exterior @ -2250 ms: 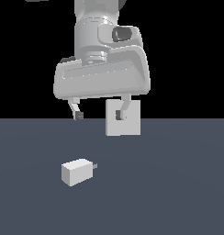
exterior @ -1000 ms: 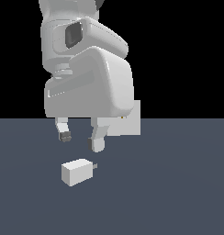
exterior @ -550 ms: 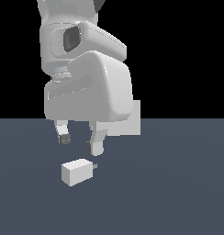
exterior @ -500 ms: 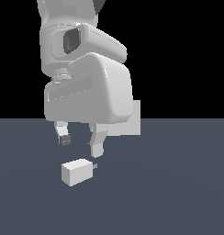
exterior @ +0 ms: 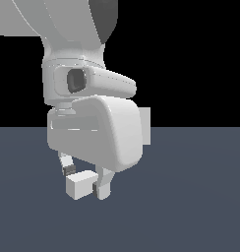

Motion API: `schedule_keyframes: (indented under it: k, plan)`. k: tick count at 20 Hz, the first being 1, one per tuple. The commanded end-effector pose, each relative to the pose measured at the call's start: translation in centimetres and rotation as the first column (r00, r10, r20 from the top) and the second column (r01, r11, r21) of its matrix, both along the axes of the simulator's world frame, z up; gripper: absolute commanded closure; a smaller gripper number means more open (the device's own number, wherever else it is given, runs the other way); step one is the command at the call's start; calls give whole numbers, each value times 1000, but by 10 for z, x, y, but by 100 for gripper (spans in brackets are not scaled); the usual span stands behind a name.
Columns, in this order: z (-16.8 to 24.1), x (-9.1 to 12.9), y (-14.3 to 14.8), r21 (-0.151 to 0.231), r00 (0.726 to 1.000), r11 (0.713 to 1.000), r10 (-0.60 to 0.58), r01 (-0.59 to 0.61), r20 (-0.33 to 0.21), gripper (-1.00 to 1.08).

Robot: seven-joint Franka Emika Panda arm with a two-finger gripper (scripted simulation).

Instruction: Plug the charger into the wall socket.

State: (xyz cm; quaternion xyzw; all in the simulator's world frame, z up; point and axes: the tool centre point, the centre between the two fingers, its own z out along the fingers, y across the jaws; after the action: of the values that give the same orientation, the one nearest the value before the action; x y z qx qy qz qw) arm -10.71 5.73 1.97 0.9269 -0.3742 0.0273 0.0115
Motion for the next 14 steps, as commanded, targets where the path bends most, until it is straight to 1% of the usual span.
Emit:
schedule_keyframes:
  k: [1,4,5,14]
  plan:
    - [-6,0,0,0,1000,1000,0,0,1,-92]
    - [-8,1,0,0,1000,1000,0,0,1,-92]
    - [-8,1,0,0,1000,1000,0,0,1,108]
    - [-8,1,0,0,1000,1000,0,0,1,108]
